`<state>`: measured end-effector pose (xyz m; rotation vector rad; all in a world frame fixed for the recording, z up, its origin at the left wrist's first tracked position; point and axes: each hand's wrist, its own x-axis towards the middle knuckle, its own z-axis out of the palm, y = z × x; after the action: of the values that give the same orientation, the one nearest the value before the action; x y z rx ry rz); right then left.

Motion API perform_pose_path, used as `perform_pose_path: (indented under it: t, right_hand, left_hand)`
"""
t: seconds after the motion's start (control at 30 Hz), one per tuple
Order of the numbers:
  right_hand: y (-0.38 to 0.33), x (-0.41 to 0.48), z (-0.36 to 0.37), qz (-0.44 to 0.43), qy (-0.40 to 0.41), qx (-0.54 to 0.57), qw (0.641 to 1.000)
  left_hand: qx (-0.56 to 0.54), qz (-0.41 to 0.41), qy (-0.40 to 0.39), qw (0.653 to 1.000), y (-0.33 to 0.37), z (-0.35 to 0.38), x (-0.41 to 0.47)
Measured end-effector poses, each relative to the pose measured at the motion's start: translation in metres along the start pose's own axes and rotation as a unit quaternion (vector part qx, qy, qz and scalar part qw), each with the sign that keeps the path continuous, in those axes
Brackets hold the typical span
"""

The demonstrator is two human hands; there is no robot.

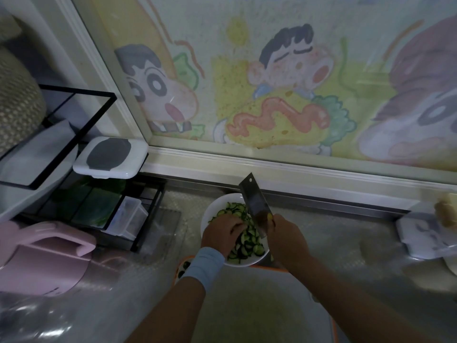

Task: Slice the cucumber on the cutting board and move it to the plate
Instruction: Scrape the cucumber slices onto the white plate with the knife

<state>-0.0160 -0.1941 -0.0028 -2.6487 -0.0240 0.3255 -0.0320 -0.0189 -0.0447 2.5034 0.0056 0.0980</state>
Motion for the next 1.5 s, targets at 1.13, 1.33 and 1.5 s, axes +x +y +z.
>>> perform_pose_path:
  t: [1.13, 1.33, 1.5]
  right_hand:
    - [0.025, -0.13, 0.042, -0.085, -0.075, 0.041, 0.993]
    - [0.048, -0.188, 0.072, -0.052, -0.167, 0.134, 0.975]
    - [0.064, -0.212, 0.091, -0.031, -0.224, 0.13, 0.965]
  left_hand:
    - [0.058, -0.137, -0.177, 0.973, -0.019, -0.028, -0.128]
    - [0.093, -0.15, -0.103, 0.979, -0.035, -0.005, -0.221]
    - [0.055, -0.172, -0.068, 0.981, -0.03, 0.011, -0.271]
